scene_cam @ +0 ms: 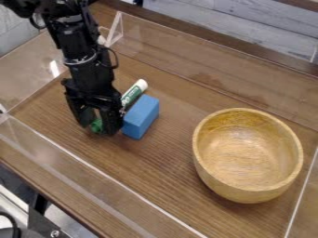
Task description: Put the green marker in the brown bowl
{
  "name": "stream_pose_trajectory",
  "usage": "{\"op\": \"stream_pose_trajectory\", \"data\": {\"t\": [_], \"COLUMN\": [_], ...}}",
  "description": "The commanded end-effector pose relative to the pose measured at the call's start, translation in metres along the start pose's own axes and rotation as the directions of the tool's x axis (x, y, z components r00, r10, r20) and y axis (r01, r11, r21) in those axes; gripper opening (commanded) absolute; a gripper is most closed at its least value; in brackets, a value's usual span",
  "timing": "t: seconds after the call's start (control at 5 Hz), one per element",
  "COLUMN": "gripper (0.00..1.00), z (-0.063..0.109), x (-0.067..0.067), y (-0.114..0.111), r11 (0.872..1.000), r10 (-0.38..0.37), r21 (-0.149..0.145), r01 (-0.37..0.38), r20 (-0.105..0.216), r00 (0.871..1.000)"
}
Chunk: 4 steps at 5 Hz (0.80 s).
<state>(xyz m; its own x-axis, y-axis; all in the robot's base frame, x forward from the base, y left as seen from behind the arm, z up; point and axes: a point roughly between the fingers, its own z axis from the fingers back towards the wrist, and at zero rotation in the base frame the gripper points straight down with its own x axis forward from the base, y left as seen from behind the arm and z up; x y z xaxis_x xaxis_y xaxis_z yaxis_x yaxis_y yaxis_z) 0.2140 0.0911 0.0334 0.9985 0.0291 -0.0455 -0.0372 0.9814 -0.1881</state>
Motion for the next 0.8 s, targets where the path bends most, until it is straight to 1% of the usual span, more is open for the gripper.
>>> {"op": "stream_pose_trajectory", "data": {"t": [0.0, 0.2, 0.4, 0.6], "gripper": [1.00, 1.00, 0.00, 0.00], "z": [0.0083, 0.0039, 0.0014, 0.0039], "x": [0.0104, 0.0130, 0.0154, 0.0167], "y": [0.0002, -0.0005, -0.0013, -0.0038], "r11": [1.000, 1.000, 1.000, 0.999], "r10": [-0.018, -0.020, -0.022, -0.028], "r21": [0.026, 0.024, 0.024, 0.033], "r01": [0.017, 0.019, 0.021, 0.026], "r20": [0.051, 0.054, 0.057, 0.053], "r00": [0.999, 0.998, 0.998, 0.998]}}
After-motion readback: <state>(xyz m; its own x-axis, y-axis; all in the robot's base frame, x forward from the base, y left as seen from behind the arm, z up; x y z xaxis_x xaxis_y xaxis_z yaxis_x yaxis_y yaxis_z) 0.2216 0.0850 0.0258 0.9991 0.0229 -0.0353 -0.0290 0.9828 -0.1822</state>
